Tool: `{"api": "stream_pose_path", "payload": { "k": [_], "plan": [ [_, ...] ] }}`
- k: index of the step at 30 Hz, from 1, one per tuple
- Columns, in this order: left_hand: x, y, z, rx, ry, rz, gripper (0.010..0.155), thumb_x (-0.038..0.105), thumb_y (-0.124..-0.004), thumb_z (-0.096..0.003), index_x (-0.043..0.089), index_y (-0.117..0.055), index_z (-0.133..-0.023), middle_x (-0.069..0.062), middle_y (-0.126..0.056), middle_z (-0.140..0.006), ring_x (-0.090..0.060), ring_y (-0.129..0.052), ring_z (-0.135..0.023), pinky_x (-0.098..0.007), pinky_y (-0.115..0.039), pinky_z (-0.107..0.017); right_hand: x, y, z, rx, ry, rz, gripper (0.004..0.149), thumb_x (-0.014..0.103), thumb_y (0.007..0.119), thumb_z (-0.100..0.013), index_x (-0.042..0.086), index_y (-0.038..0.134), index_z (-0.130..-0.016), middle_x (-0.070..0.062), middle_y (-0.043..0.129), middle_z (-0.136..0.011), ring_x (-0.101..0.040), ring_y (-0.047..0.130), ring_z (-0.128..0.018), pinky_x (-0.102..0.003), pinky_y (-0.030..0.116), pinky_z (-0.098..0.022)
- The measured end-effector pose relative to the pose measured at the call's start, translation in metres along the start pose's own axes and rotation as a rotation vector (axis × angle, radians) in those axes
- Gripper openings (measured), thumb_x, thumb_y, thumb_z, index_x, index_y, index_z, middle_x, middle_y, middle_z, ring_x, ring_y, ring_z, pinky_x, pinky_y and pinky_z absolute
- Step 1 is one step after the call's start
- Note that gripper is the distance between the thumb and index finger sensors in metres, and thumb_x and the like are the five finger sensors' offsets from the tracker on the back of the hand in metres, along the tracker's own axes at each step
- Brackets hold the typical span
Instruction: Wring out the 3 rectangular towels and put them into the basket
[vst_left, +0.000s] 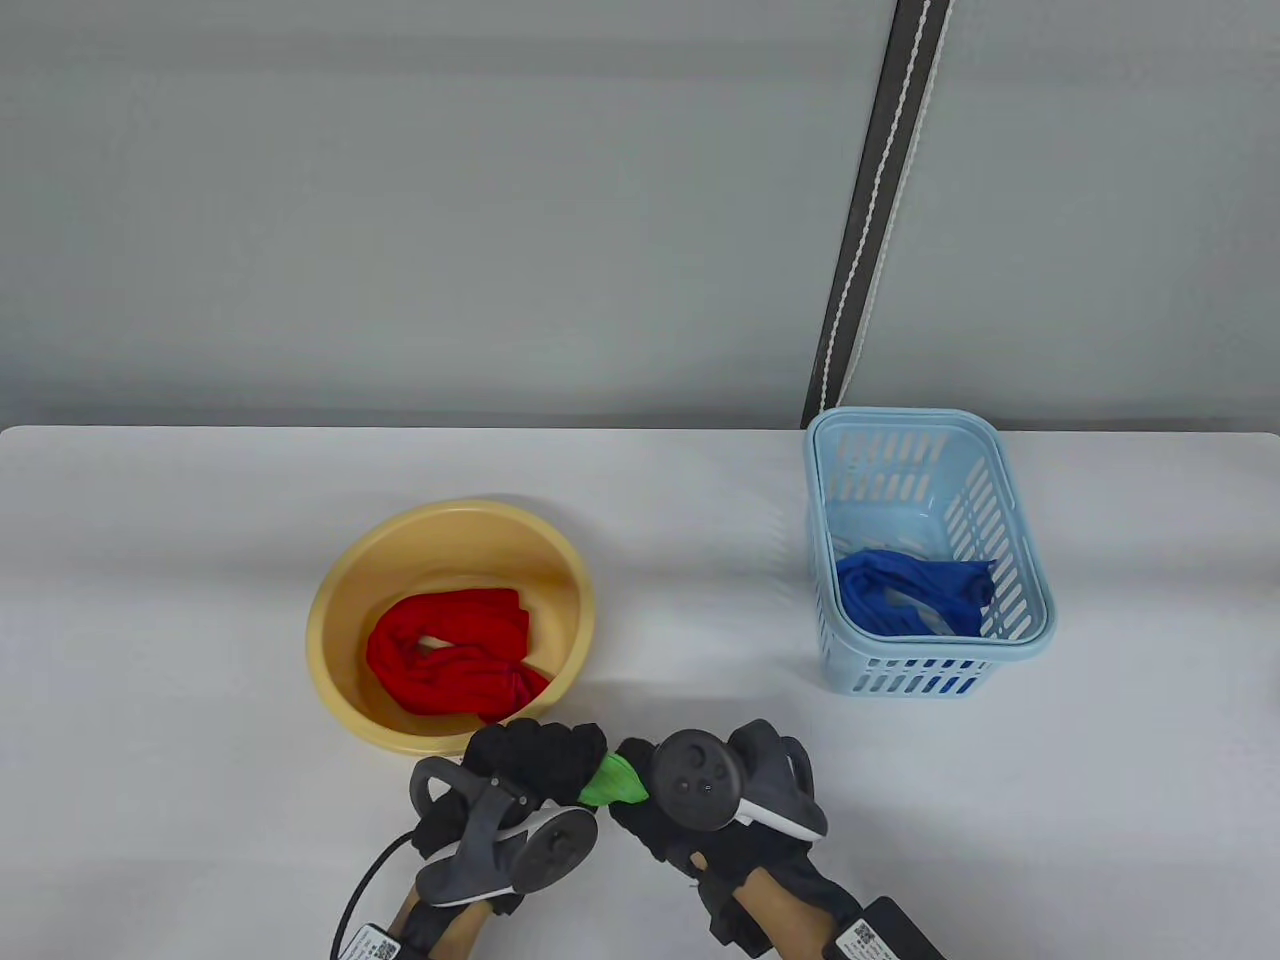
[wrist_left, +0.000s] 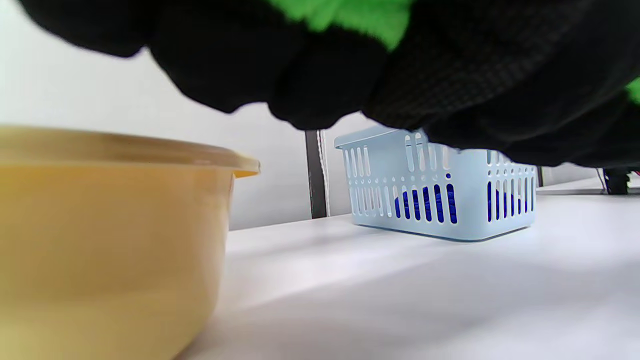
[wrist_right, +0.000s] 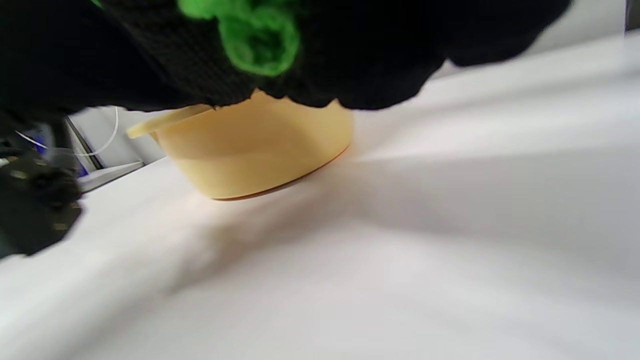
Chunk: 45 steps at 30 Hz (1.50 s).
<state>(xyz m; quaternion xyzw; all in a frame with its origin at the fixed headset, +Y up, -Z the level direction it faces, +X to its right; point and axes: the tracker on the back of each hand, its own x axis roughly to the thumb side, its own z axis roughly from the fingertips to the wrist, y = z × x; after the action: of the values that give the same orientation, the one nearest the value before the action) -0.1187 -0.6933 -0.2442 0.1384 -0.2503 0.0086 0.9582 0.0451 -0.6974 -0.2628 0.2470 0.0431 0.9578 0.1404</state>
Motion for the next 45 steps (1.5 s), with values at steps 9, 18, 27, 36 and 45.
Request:
{"api": "stream_pose_path", "payload": {
  "k": [9, 18, 27, 36, 45],
  "plan": [
    [-0.003, 0.004, -0.008, -0.091, 0.155, 0.392, 0.043, 0.049, -0.097, -0.0427, 0.017, -0.093, -0.071, 0.006, -0.106, -0.034, -0.019, -0.1, -0.017, -0.039, -0.09, -0.016, -0.005, -0.005, 0.006, -0.294, -0.075, 0.216, 0.04, 0.044, 0.084, -0.054, 0.014, 0.082, -0.081, -0.005, 0.096, -0.048, -0.02, 0.097, -0.02, -0.04, 0.085, -0.015],
    [-0.009, -0.004, -0.016, -0.229, 0.239, 0.784, 0.048, 0.051, -0.095, -0.0458, 0.009, -0.093, -0.068, 0.005, -0.106, -0.032, -0.019, -0.099, -0.014, -0.039, -0.089, -0.012, -0.011, -0.013, 0.011, -0.4, -0.105, 0.257, 0.04, 0.045, 0.082, -0.054, 0.016, 0.08, -0.081, -0.003, 0.096, -0.047, -0.019, 0.097, -0.02, -0.039, 0.086, -0.015],
    [-0.015, -0.017, -0.02, -0.296, 0.223, 1.141, 0.05, 0.053, -0.092, -0.048, 0.007, -0.093, -0.065, 0.005, -0.105, -0.029, -0.018, -0.099, -0.011, -0.038, -0.089, -0.01, -0.013, -0.023, 0.015, -0.452, -0.127, 0.217, 0.039, 0.044, 0.081, -0.055, 0.016, 0.08, -0.081, -0.005, 0.096, -0.048, -0.02, 0.096, -0.02, -0.039, 0.085, -0.015],
    [-0.014, -0.033, -0.025, -0.444, 0.21, 1.486, 0.049, 0.054, -0.089, -0.0511, 0.007, -0.093, -0.065, 0.005, -0.104, -0.027, -0.019, -0.098, -0.01, -0.039, -0.088, -0.009, -0.015, -0.027, 0.016, -0.498, -0.149, 0.212, 0.04, 0.044, 0.079, -0.055, 0.015, 0.078, -0.082, -0.004, 0.095, -0.048, -0.019, 0.096, -0.02, -0.039, 0.085, -0.015],
    [-0.005, -0.044, -0.026, -0.612, 0.156, 1.771, 0.047, 0.056, -0.083, -0.055, 0.011, -0.093, -0.064, 0.007, -0.103, -0.027, -0.018, -0.097, -0.009, -0.038, -0.088, -0.009, -0.014, -0.029, 0.015, -0.554, -0.178, 0.221, 0.04, 0.046, 0.076, -0.055, 0.016, 0.076, -0.082, -0.003, 0.095, -0.047, -0.018, 0.096, -0.019, -0.038, 0.085, -0.014]
  ]
}}
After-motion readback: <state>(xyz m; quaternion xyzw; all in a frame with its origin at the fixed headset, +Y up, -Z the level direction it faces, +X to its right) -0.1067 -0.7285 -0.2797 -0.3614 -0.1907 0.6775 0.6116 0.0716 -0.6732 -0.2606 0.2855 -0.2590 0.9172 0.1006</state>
